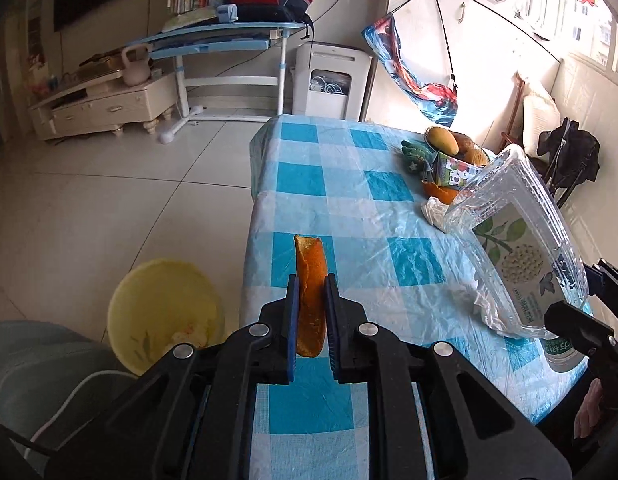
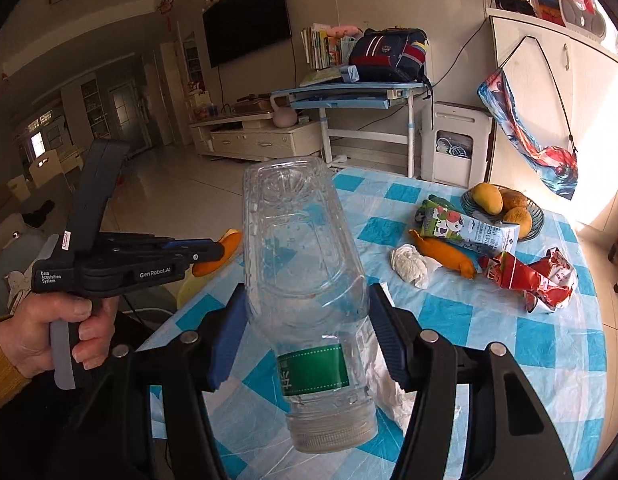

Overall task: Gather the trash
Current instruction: 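Carry the orange peel and clear bottle with both tools toward the yellow bin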

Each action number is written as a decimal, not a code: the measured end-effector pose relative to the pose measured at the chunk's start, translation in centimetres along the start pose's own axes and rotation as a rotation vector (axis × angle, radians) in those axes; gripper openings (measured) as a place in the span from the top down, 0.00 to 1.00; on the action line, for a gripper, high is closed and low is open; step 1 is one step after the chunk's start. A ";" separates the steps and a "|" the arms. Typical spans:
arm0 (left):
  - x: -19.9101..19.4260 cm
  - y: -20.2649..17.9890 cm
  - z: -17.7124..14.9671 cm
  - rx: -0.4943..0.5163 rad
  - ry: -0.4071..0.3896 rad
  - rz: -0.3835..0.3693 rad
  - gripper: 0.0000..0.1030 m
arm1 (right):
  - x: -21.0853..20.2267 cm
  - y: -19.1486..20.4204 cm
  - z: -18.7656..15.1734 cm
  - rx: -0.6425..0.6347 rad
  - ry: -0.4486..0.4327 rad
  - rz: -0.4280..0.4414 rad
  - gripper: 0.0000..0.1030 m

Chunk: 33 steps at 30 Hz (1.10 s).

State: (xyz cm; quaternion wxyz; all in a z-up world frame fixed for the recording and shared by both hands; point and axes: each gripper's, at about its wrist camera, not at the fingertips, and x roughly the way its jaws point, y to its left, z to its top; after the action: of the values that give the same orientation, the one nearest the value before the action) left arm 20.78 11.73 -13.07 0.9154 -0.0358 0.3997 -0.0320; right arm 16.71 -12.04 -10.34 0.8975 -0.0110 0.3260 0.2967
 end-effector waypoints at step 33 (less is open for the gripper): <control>-0.6 3.3 0.8 -0.146 -0.053 0.102 0.88 | 3.0 3.2 0.1 -0.059 0.048 0.074 0.43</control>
State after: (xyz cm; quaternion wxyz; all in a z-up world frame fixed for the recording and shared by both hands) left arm 21.09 15.11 -12.42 0.9210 -0.0830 0.3779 0.0447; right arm 16.91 -7.84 -11.48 0.8773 -0.0326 0.3385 0.3387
